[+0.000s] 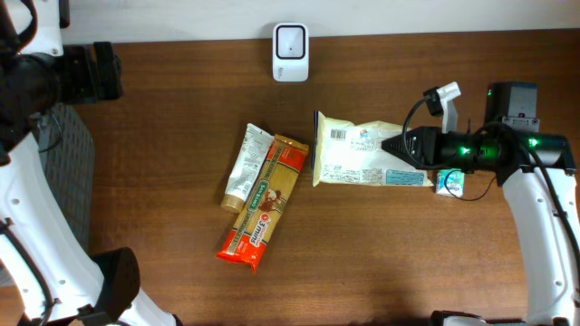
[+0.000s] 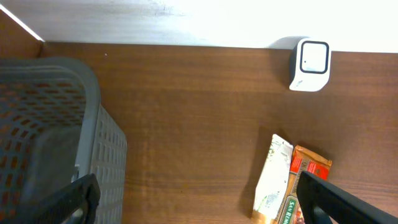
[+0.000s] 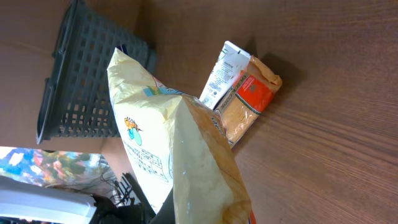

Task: Scan the item barcode
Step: 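Grasp the white-and-blue snack bag with the right gripper and lift it, then hold the snack bag over the barcode scanner with the right gripper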

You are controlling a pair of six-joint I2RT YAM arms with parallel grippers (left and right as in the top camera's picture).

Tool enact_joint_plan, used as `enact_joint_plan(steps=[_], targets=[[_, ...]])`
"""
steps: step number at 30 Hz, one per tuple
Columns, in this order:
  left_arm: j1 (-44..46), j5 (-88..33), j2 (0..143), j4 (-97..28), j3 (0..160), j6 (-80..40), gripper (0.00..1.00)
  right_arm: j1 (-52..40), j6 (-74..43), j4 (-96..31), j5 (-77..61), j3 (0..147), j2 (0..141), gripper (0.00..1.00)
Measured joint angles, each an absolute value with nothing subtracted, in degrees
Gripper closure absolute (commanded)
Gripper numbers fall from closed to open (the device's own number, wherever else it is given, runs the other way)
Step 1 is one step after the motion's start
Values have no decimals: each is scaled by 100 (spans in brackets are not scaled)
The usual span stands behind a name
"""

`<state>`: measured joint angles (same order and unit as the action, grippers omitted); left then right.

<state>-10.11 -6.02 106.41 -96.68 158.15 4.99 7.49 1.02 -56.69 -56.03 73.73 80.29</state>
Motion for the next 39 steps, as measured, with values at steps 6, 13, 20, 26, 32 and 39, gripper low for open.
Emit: enact_joint_plan(steps=[6, 13, 20, 26, 32, 39], targets=[[-1011, -602, 10641, -9668, 15815, 499, 1, 749, -836, -5675, -5601, 7373, 8029, 96], [-1011, -602, 10643, -9679, 15812, 499, 1, -110, -1306, -6434, -3691, 9581, 8473, 96], [-1011, -600, 10639, -9666, 15815, 499, 1, -2388, -731, -5428, 1647, 12245, 11450, 96], [-1011, -600, 10639, -9679, 15815, 499, 1, -3391, 2617, -1791, 5096, 12337, 12851, 96], [-1011, -600, 10639, -9671, 15815, 499, 1, -3330, 5229, 54, 5583, 12337, 13821, 96], [-1011, -602, 10639, -9668, 15815, 499, 1, -2985, 6366, 530, 4936, 12342, 14188, 96]])
